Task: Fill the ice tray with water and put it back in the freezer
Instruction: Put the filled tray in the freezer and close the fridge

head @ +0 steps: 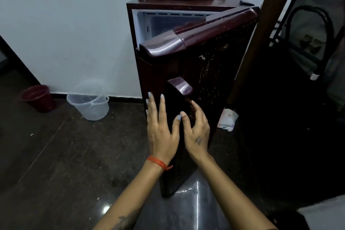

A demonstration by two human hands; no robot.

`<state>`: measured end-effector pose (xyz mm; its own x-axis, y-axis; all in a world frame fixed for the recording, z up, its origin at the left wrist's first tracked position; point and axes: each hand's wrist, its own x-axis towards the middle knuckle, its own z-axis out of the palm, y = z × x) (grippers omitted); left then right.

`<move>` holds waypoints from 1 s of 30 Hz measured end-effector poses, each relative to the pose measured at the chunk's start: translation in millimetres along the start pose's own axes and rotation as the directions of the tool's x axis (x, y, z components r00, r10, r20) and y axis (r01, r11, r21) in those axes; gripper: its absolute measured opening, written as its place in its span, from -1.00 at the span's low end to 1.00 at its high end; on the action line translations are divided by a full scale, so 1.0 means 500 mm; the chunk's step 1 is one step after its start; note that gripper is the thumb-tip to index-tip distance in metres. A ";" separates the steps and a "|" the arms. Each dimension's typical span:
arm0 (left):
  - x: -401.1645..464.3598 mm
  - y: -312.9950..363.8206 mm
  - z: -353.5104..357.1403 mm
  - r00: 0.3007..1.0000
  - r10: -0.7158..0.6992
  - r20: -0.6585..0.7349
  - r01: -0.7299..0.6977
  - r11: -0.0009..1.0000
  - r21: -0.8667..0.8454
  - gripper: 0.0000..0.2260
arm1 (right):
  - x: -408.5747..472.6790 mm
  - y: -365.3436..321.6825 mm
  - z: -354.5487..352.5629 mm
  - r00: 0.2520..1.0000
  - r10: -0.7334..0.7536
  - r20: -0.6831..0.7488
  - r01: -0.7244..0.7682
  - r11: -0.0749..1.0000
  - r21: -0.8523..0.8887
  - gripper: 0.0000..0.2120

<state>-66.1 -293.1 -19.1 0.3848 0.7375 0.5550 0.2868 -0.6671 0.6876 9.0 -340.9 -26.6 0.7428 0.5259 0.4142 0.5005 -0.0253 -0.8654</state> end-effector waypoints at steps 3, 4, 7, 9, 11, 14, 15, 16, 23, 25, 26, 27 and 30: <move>0.043 -0.035 -0.007 0.999 -0.025 0.027 0.024 0.999 0.034 -0.37 | 0.030 -0.006 0.036 1.000 -0.024 0.019 0.024 1.000 -0.013 -0.62; 0.057 -0.045 -0.008 0.999 -0.040 0.035 0.039 0.998 0.044 -0.35 | 0.042 -0.005 0.047 0.999 -0.037 0.015 0.037 0.999 -0.024 -0.65; 0.097 -0.075 -0.009 0.995 -0.089 0.045 0.087 0.995 0.047 -0.26 | 0.083 0.004 0.082 0.996 -0.083 0.024 0.085 0.992 -0.094 -0.67; 0.127 -0.096 -0.008 0.994 -0.100 0.035 0.098 0.994 0.051 -0.23 | 0.108 0.012 0.109 0.992 -0.092 0.089 0.103 0.988 -0.119 -0.61; 0.158 -0.119 -0.005 0.994 -0.104 0.013 0.103 0.992 0.066 -0.20 | 0.127 0.019 0.139 0.981 -0.088 0.172 0.110 0.986 -0.122 -0.54; 0.202 -0.151 -0.003 0.993 -0.113 -0.016 0.114 0.992 0.063 -0.19 | 0.166 0.024 0.182 0.973 -0.118 0.197 0.138 0.986 -0.095 -0.48; 0.217 -0.163 -0.001 0.993 -0.113 -0.028 0.115 0.991 0.062 -0.20 | 0.183 0.026 0.196 0.975 -0.118 0.188 0.137 0.986 -0.092 -0.47; 0.231 -0.175 0.001 0.993 -0.113 -0.039 0.116 0.991 0.068 -0.22 | 0.200 0.029 0.209 0.976 -0.113 0.184 0.133 0.986 -0.098 -0.48; 0.323 -0.245 0.019 0.993 -0.100 -0.066 0.105 0.991 0.085 -0.32 | 0.280 0.055 0.289 0.952 -0.135 0.276 0.179 0.974 -0.139 -0.47; 0.348 -0.263 0.026 0.992 -0.109 -0.060 0.114 0.990 0.085 -0.33 | 0.301 0.061 0.306 0.950 -0.137 0.279 0.186 0.970 -0.159 -0.45; 0.363 -0.273 0.027 0.992 -0.110 -0.061 0.115 0.990 0.083 -0.34 | 0.313 0.062 0.316 0.950 -0.137 0.280 0.189 0.968 -0.166 -0.45; 0.379 -0.283 0.029 0.992 -0.106 -0.062 0.111 0.990 0.083 -0.35 | 0.323 0.062 0.326 0.950 -0.134 0.284 0.188 0.967 -0.174 -0.45; 0.426 -0.319 0.033 0.994 -0.104 -0.046 0.107 0.991 0.084 -0.37 | 0.353 0.063 0.355 0.951 -0.121 0.285 0.181 0.964 -0.195 -0.43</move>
<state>-15.4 -31.3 -18.2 0.3119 0.8068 0.5019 0.3995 -0.5906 0.7011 77.1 -97.8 -30.7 0.5189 0.7457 0.4179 0.7036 -0.0949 -0.7042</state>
